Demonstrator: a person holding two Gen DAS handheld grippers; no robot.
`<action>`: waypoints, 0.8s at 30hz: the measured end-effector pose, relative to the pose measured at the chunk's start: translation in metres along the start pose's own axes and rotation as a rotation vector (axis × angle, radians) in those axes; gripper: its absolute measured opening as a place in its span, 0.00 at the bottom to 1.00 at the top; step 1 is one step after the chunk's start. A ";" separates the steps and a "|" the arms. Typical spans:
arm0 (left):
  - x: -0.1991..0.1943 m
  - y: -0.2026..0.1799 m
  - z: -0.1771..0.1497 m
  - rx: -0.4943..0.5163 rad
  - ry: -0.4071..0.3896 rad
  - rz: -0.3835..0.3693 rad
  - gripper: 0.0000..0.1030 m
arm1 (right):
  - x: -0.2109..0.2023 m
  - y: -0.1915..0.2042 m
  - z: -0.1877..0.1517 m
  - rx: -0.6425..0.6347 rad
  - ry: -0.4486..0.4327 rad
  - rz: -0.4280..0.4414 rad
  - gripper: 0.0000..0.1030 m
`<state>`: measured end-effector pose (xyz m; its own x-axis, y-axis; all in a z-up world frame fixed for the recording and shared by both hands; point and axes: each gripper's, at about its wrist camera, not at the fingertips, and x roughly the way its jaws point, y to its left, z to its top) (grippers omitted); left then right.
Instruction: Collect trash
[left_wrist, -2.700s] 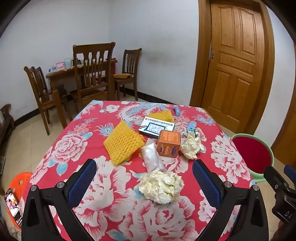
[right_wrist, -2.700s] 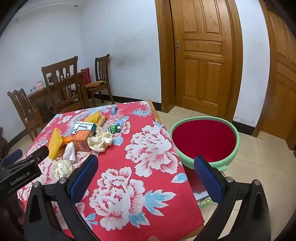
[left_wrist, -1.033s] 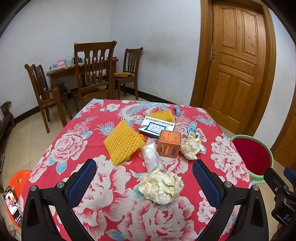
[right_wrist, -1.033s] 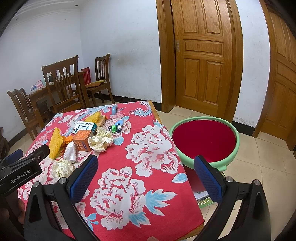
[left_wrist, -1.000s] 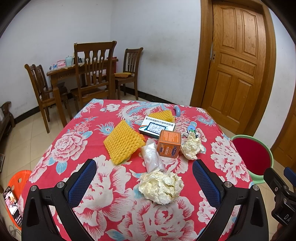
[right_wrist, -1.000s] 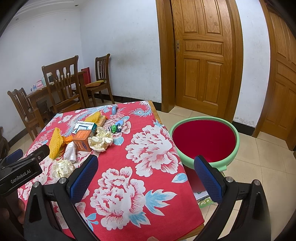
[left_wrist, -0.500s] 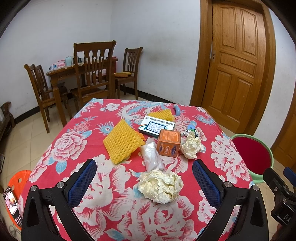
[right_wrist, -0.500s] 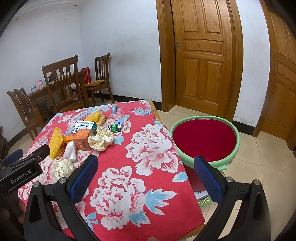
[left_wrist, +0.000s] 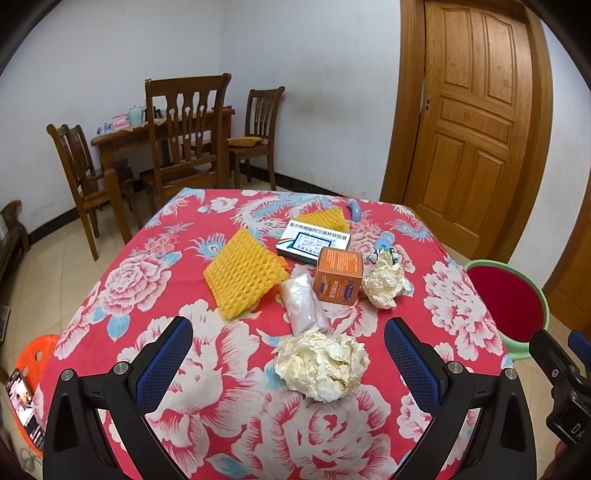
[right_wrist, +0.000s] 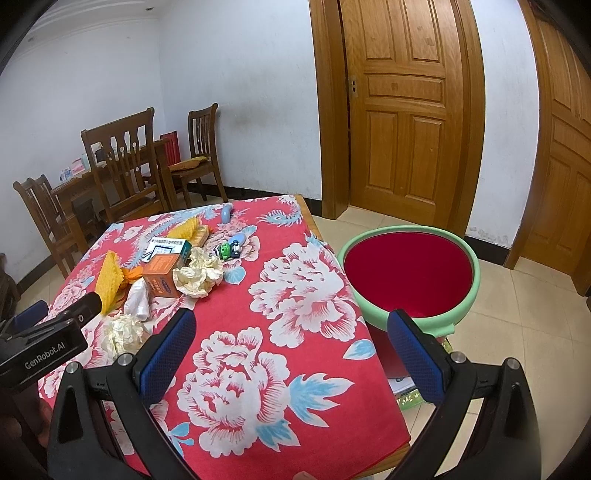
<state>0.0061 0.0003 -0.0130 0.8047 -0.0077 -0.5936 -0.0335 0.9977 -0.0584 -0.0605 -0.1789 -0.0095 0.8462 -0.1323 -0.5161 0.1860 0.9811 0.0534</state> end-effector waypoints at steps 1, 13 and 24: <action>0.001 0.000 0.000 0.000 0.004 0.000 1.00 | 0.000 0.000 -0.001 0.001 0.000 -0.001 0.98; 0.025 0.005 -0.007 -0.017 0.083 0.000 1.00 | 0.012 -0.009 -0.005 0.021 0.039 -0.014 0.98; 0.051 0.007 -0.018 -0.030 0.174 -0.035 1.00 | 0.036 -0.019 -0.008 0.052 0.104 -0.023 0.98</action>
<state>0.0366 0.0060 -0.0580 0.6909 -0.0569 -0.7207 -0.0270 0.9942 -0.1044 -0.0373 -0.2017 -0.0362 0.7858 -0.1364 -0.6033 0.2321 0.9691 0.0832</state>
